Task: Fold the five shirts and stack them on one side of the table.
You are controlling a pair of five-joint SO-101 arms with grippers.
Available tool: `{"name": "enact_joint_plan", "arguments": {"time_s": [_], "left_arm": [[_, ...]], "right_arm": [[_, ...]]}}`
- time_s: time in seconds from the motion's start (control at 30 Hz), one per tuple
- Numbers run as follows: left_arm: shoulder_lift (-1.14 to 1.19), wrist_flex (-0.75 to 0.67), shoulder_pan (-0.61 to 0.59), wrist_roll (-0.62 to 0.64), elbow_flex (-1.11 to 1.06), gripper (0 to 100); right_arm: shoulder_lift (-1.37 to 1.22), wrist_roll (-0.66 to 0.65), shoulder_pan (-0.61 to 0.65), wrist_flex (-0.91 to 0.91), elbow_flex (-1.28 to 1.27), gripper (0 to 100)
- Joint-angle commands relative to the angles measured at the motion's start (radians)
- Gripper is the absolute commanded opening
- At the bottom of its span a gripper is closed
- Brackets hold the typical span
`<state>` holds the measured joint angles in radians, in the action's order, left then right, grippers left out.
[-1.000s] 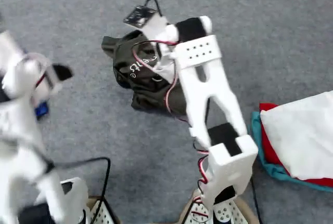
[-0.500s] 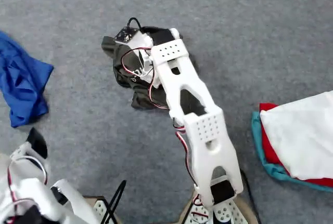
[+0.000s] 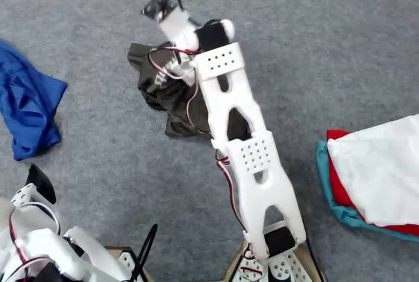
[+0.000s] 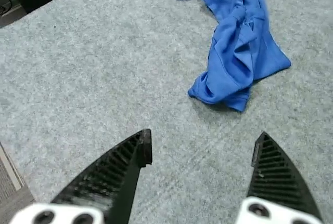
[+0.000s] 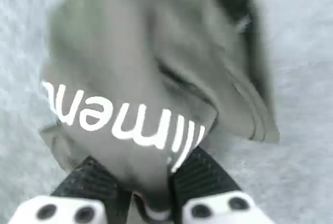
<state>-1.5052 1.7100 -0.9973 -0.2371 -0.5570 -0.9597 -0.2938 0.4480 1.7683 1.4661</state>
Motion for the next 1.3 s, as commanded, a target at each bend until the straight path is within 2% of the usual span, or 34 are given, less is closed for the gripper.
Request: {"name": "enact_joint_plan", "arguments": {"time_s": [0.0,0.33,0.43,0.5,0.57,0.63,0.77,0.87,0.97,1.07,1.27], "left_arm": [[-0.002,-0.046,-0.006,-0.008,-0.011,31],[-0.002,-0.236,0.008,-0.006,-0.17,31],[-0.002,-0.241,0.15,-0.005,-0.206,31],[-0.001,-0.227,0.275,-0.002,-0.226,31],[-0.001,-0.219,0.371,0.003,-0.232,31],[-0.001,-0.212,0.42,0.034,-0.227,31],[-0.001,-0.186,0.43,0.044,-0.206,31],[-0.001,-0.163,0.43,0.043,-0.207,31],[-0.001,-0.15,0.43,0.043,-0.206,31],[-0.001,-0.15,0.43,0.043,-0.206,31],[0.097,-0.149,0.457,0.051,-0.175,31]], "right_arm": [[0.291,0.081,0.021,0.018,0.091,0.5],[0.909,0.1,0.219,0.018,0.019,0.5],[1.041,0.097,0.219,0.018,-0.131,0.9],[1.106,0.094,0.173,0.015,-0.274,1.7],[1.142,0.094,0.113,0.014,-0.435,9.6],[1.171,0.094,0.035,0.014,-0.588,24.6],[1.213,0.061,-0.108,0.008,-0.819,57.0],[1.245,-0.044,-0.157,0.006,-0.955,73.2],[1.276,-0.123,-0.159,0.006,-1.07,79.8],[1.29,-0.181,-0.16,0.005,-1.175,80.0],[1.291,-0.196,-0.202,-0.034,-1.425,80.0]]}}
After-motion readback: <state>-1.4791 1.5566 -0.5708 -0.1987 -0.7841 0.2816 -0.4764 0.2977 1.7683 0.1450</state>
